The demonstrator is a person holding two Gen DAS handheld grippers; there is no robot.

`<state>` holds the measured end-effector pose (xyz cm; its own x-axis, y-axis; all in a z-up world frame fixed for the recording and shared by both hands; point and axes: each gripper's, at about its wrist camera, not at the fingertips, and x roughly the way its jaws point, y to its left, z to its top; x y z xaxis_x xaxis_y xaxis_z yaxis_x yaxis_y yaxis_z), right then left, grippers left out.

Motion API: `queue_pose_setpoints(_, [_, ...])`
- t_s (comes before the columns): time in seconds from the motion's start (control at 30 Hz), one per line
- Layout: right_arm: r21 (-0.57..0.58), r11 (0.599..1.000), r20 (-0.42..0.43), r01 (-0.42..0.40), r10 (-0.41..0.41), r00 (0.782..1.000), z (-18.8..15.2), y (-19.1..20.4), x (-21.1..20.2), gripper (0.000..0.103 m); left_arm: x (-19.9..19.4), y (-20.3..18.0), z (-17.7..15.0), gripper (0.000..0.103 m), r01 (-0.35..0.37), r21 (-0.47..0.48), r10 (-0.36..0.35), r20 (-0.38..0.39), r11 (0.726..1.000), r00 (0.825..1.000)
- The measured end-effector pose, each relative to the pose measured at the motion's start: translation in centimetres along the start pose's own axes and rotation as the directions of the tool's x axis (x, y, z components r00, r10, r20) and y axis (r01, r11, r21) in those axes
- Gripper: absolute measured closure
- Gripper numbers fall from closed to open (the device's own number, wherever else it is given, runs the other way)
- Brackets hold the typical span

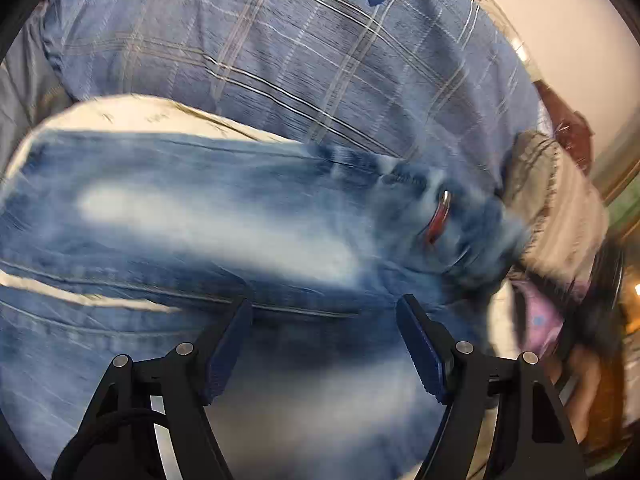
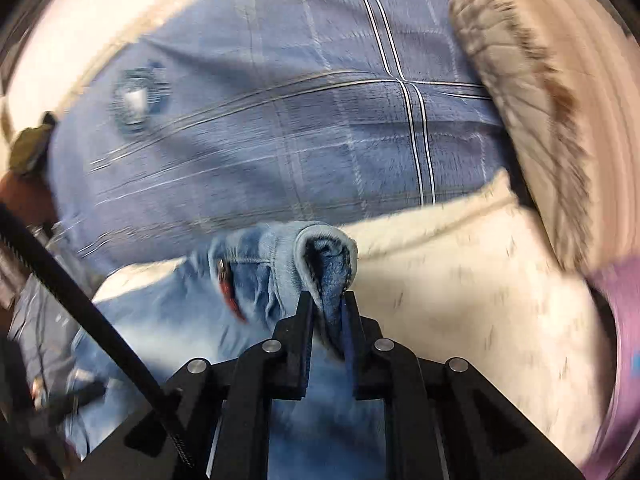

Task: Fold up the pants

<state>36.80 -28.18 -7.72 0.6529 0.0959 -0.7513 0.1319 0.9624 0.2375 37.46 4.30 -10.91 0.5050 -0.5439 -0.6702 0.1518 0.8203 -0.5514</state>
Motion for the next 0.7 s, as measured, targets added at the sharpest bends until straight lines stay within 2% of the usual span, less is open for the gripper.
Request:
queue_pose_setpoints(0.07, [0.055, 0.998, -0.001, -0.031, 0.031, 1.0, -2.9, -0.2, -1.0, 0.09, 0.0, 0.0, 0.4, 0.028, 0.055, -0.049, -0.057, -0.022, 0.997, 0.998])
queue_pose_setpoints(0.1, [0.094, 0.994, -0.014, -0.047, 0.049, 0.999, -4.0, -0.8, -1.0, 0.09, 0.2, 0.0, 0.7, 0.028, 0.061, -0.084, -0.065, -0.038, 0.995, 0.997])
queue_pose_setpoints(0.2, [0.183, 0.979, -0.039, -0.095, 0.104, 0.994, -4.8, -1.7, -0.5, 0.09, 1.5, -1.0, 2.1, 0.028, 0.07, -0.141, -0.079, -0.062, 0.988, 0.995])
queue_pose_setpoints(0.3, [0.17, 0.983, -0.039, -0.073, 0.081, 0.996, -4.8, -1.9, -0.6, 0.09, 4.1, -1.9, 3.6, 0.028, 0.048, -0.202, -0.063, -0.07, 0.978, 0.996])
queue_pose_setpoints(0.33, [0.185, 0.979, -0.044, -0.08, 0.09, 0.995, -5.0, -2.3, -0.6, 0.09, 5.1, -2.0, 4.0, 0.029, 0.036, -0.253, -0.057, -0.077, 0.967, 0.995])
queue_pose_setpoints(0.4, [0.155, 0.986, -0.1, -0.067, 0.083, 0.992, -5.3, -2.6, -0.5, 0.09, 6.4, -2.0, 4.4, 0.028, 0.056, -0.337, -0.083, -0.066, 0.94, 0.994])
queue_pose_setpoints(0.47, [0.135, 0.99, -0.146, -0.042, 0.062, 0.987, -5.8, -2.7, -0.5, 0.09, 7.2, -2.6, 4.5, 0.028, 0.033, -0.331, -0.055, -0.057, 0.943, 0.997])
queue_pose_setpoints(0.5, [0.149, 0.988, -0.18, -0.043, 0.07, 0.981, -6.6, -3.1, -0.3, 0.093, 7.8, -3.2, 4.4, 0.03, -0.018, -0.3, -0.004, -0.072, 0.954, 0.997])
queue_pose_setpoints(0.53, [0.165, 0.985, -0.204, -0.048, 0.082, 0.976, -7.0, -3.4, -0.1, 0.101, 8.5, -3.7, 4.0, 0.033, -0.073, -0.259, 0.05, -0.095, 0.963, 0.994])
queue_pose_setpoints(0.57, [0.189, 0.981, -0.21, -0.039, 0.079, 0.975, -7.3, -4.1, -0.1, 0.101, 9.1, -4.2, 3.7, 0.053, -0.11, -0.232, 0.087, -0.105, 0.967, 0.991])
queue_pose_setpoints(0.6, [0.21, 0.977, -0.208, -0.024, 0.069, 0.976, -7.3, -4.7, -0.2, 0.101, 10.1, -4.6, 3.3, 0.084, -0.17, -0.2, 0.146, -0.129, 0.965, 0.981])
queue_pose_setpoints(0.63, [0.231, 0.973, -0.208, -0.015, 0.064, 0.976, -7.3, -5.4, -0.3, 0.1, 11.0, -4.7, 3.1, 0.091, -0.196, -0.191, 0.169, -0.151, 0.962, 0.974])
queue_pose_setpoints(0.7, [0.285, 0.957, -0.202, -0.048, 0.108, 0.973, -7.2, -6.4, -0.5, 0.096, 11.4, -3.9, 2.2, 0.093, -0.171, -0.259, 0.136, -0.149, 0.951, 0.979])
